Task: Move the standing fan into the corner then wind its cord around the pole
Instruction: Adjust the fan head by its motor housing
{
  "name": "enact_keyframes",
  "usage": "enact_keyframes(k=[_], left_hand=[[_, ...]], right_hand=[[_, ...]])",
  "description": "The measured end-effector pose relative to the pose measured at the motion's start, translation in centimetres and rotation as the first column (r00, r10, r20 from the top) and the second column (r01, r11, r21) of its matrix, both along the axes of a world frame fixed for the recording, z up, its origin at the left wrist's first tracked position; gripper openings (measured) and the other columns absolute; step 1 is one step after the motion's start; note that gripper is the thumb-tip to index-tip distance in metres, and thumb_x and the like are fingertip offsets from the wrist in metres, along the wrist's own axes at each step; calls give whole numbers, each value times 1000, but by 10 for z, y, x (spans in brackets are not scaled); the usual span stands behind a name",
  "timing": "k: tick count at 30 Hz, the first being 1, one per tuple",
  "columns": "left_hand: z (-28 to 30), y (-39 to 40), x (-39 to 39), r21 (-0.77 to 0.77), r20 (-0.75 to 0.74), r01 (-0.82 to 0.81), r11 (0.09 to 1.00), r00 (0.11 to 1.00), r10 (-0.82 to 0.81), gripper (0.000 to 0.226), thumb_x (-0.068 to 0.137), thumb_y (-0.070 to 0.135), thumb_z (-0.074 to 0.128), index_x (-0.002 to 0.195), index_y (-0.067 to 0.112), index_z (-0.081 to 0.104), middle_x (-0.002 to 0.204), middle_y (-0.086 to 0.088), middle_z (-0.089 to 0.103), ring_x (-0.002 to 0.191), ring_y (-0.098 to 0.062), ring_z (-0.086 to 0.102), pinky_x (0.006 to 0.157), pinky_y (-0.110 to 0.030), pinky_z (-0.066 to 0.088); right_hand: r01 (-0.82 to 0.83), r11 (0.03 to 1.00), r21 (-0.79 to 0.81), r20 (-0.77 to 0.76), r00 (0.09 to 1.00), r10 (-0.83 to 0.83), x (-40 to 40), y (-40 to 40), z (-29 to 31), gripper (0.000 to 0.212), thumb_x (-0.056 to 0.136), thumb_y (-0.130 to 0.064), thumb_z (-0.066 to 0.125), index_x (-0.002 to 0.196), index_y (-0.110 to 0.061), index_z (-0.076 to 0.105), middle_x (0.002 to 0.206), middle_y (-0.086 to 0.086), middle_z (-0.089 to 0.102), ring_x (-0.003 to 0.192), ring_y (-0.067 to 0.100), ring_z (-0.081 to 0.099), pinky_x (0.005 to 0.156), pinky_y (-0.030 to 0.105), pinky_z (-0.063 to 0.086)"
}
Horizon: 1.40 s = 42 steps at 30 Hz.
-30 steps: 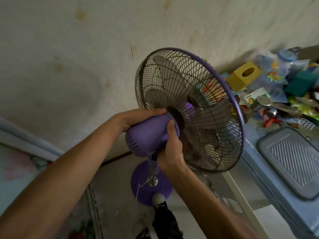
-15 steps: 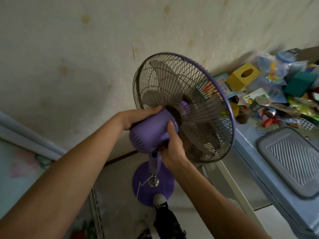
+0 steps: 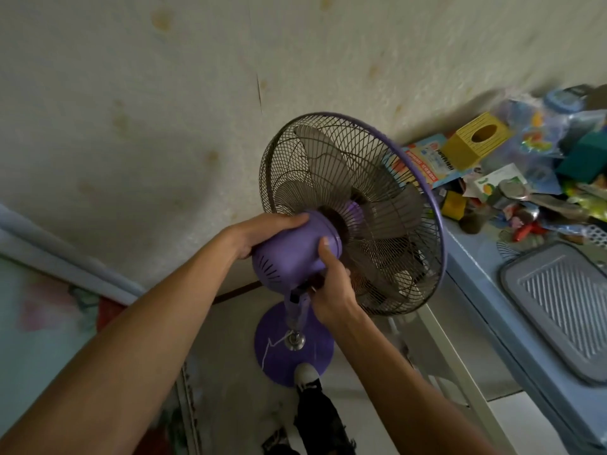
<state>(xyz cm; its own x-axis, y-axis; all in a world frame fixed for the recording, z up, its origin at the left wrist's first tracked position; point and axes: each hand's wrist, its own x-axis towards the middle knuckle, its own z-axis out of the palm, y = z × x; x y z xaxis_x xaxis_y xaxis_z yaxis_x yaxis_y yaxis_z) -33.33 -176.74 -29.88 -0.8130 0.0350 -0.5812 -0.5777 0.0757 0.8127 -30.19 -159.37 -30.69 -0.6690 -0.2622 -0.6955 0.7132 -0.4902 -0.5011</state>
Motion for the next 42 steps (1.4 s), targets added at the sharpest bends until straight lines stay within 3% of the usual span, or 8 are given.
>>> enact_keyframes(k=[5, 8, 19, 24, 30, 33, 38, 42], left_hand=[[-15, -2, 1, 167, 68, 1, 986, 998, -12, 70, 75, 68, 71, 122, 17, 68, 116, -10, 76, 107, -28, 72, 80, -33, 61], [-18, 1, -3, 234, 123, 14, 972, 991, -44, 63, 74, 69, 72, 108, 16, 78, 117, -18, 74, 106, -32, 72, 85, -37, 60], [9, -8, -27, 135, -9, 136, 981, 991, -136, 51, 78, 56, 73, 119, 25, 64, 106, -1, 79, 96, -21, 76, 70, -26, 60], [10, -12, -40, 48, 9, 208, 977, 978, -209, 62, 77, 60, 70, 128, 27, 60, 117, 1, 75, 104, -20, 73, 82, -32, 60], [8, -16, -31, 134, 98, 147, 980, 982, -160, 51, 71, 66, 74, 94, 21, 81, 107, -12, 78, 91, -24, 76, 69, -30, 61], [3, -13, -27, 146, 100, 125, 981, 985, -140, 61, 59, 69, 79, 94, 20, 82, 109, -13, 77, 93, -24, 76, 71, -30, 62], [-7, -9, -15, 247, 58, 54, 968, 996, -70, 61, 58, 65, 83, 100, 21, 81, 112, -12, 76, 96, -24, 75, 71, -29, 61], [-20, -4, 1, 266, 77, 16, 964, 996, -38, 59, 63, 63, 82, 102, 19, 80, 114, -14, 76, 99, -28, 74, 74, -32, 61]], right_hand=[[42, 996, -75, 41, 998, -39, -8, 2, 0, 97, 90, -40, 74, 162, -14, 15, 148, 21, 52, 126, 39, 61, 107, 58, 48], [68, 998, -14, 46, 997, -67, -12, -2, -1, 88, 89, -37, 76, 157, -11, 26, 143, 21, 57, 120, 39, 65, 103, 59, 52], [148, 989, 8, 26, 989, -148, -5, -16, 11, 75, 95, -33, 68, 155, -11, 29, 143, 19, 56, 122, 37, 64, 104, 58, 51], [188, 982, -10, 31, 982, -187, -4, -20, 7, 73, 92, -33, 71, 151, -15, 31, 138, 15, 61, 118, 33, 67, 101, 55, 54], [163, 983, 82, 73, 983, -169, -3, -23, 9, 75, 88, -41, 77, 141, -21, 28, 133, 13, 61, 109, 30, 69, 96, 54, 57], [200, 979, 52, 64, 977, -203, -1, -17, 10, 83, 86, -38, 79, 144, -29, 21, 136, 14, 60, 111, 31, 69, 93, 52, 58], [176, 983, 55, 30, 984, -177, 6, -7, 10, 85, 87, -36, 80, 150, -20, 25, 131, 16, 63, 105, 30, 72, 65, 37, 64], [100, 994, 48, 39, 994, -102, 12, -3, 2, 80, 89, -35, 77, 152, -10, 34, 135, 18, 63, 109, 34, 71, 69, 41, 64]])
